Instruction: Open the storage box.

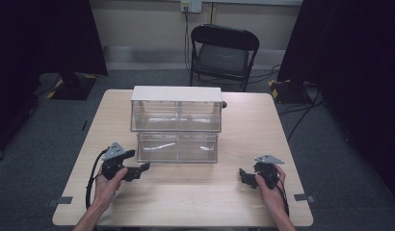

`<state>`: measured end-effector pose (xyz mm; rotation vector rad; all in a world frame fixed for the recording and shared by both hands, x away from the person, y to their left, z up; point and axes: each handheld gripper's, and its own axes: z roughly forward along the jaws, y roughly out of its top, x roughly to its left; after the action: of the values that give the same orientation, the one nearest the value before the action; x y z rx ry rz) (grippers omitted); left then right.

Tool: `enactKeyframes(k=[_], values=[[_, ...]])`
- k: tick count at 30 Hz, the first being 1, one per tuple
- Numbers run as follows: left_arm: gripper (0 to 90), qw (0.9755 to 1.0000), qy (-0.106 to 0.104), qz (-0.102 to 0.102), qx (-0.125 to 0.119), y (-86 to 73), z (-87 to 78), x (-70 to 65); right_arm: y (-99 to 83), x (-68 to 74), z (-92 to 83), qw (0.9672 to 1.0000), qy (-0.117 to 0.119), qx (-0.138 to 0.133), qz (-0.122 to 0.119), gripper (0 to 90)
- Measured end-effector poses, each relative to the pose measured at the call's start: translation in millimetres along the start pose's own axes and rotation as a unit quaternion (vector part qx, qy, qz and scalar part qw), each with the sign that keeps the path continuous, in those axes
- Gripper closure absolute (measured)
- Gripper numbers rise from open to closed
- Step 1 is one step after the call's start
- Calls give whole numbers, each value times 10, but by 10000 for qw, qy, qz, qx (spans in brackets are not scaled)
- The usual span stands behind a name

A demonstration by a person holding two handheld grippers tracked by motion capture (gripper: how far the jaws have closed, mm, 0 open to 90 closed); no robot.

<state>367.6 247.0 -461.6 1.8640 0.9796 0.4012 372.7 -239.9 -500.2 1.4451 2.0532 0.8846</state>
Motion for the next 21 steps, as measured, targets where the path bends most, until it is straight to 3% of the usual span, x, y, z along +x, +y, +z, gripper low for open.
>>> enactKeyframes(k=[10, 21], values=[[154, 9999, -28, -3, 103, 0, 18, -12, 0, 0, 0, 10000, -2, 0, -1, 126], [150, 10000, -89, -33, -25, 38, -18, -22, 0, 0, 0, 10000, -2, 1, 0, 126]])
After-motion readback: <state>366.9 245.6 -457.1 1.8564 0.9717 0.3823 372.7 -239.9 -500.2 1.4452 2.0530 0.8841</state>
